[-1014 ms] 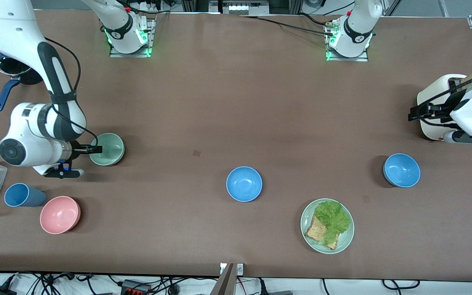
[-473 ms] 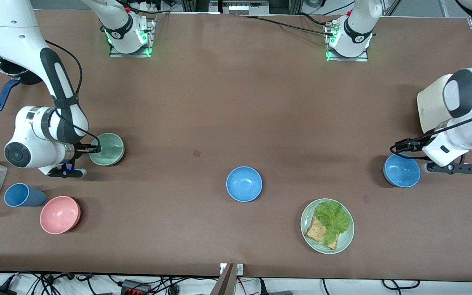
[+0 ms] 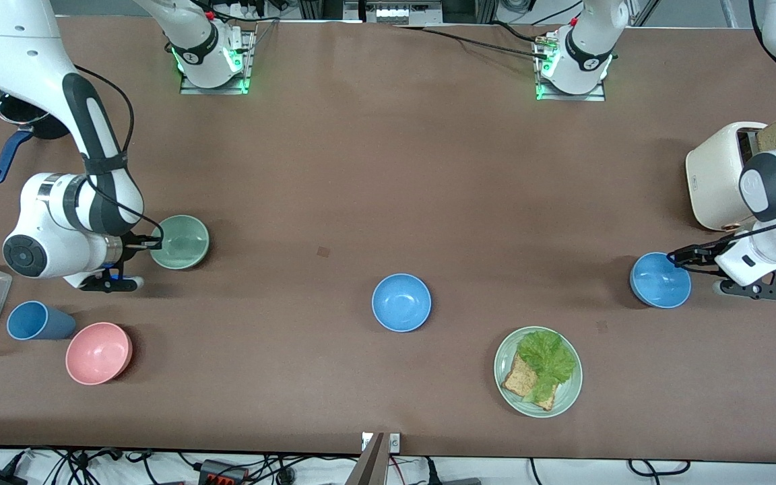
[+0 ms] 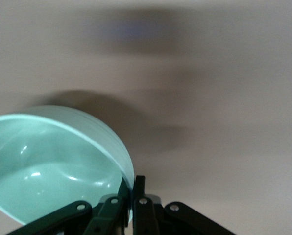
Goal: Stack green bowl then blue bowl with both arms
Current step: 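Lift the green bowl with the right gripper while the left gripper grasps the blue bowl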
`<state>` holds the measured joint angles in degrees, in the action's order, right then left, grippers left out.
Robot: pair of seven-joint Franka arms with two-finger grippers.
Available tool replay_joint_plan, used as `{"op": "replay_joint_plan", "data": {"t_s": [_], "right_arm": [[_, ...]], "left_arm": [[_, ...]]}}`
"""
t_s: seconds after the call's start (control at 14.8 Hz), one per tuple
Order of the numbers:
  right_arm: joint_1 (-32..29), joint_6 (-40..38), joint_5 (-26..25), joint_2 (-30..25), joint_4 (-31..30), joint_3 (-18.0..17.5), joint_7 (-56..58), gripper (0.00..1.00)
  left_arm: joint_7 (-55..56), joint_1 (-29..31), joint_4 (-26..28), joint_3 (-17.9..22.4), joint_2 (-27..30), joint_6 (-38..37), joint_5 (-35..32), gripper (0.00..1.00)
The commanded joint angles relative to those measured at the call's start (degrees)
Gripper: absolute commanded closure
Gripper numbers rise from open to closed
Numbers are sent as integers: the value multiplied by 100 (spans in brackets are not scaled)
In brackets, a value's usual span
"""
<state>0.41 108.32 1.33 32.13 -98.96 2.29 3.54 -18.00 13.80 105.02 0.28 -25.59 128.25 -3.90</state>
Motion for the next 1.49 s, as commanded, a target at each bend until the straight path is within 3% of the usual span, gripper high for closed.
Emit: {"op": "replay_joint_plan", "data": {"t_s": [0.0, 0.2, 0.34, 0.47, 0.61, 0.74, 0.88, 1.08, 1.22, 1.42], "right_arm": [[143, -565, 104, -75, 569, -474, -37, 100], [748, -531, 217, -49, 781, -791, -1000, 100], [1432, -435, 297, 30, 817, -809, -1958, 100], [1996, -58, 813, 118, 826, -809, -2628, 100], [2479, 224, 1184, 293, 861, -809, -2963, 100], [2832, 409, 1264, 530, 1096, -809, -3507, 100], [3139, 427, 1282, 785, 1414, -818, -3999, 100], [3466, 812, 1447, 961, 1476, -818, -4335, 100], [3589, 919, 1729, 1023, 1468, -818, -4362, 100], [3729, 1033, 1730, 1085, 1398, -809, -4336, 100]], "left_arm": [[-151, 122, -104, -89, -244, 173, 3, 0], [-221, 140, -95, -89, -543, 515, 3, 2], [-239, 263, -78, -98, -701, 726, 3, 6], [-396, 386, -78, -185, -842, 876, 3, 15], [-502, 430, -78, -212, -913, 947, 12, 39], [-529, 413, -78, -230, -887, 903, 3, 73], [-529, 422, -87, -265, -817, 703, 3, 99], [-573, 413, -69, -431, -256, -385, 3, 100], [-729, 413, -78, -449, 26, -643, -41, 100], [-1248, 395, -244, -484, 903, -2000, -50, 100]]}}
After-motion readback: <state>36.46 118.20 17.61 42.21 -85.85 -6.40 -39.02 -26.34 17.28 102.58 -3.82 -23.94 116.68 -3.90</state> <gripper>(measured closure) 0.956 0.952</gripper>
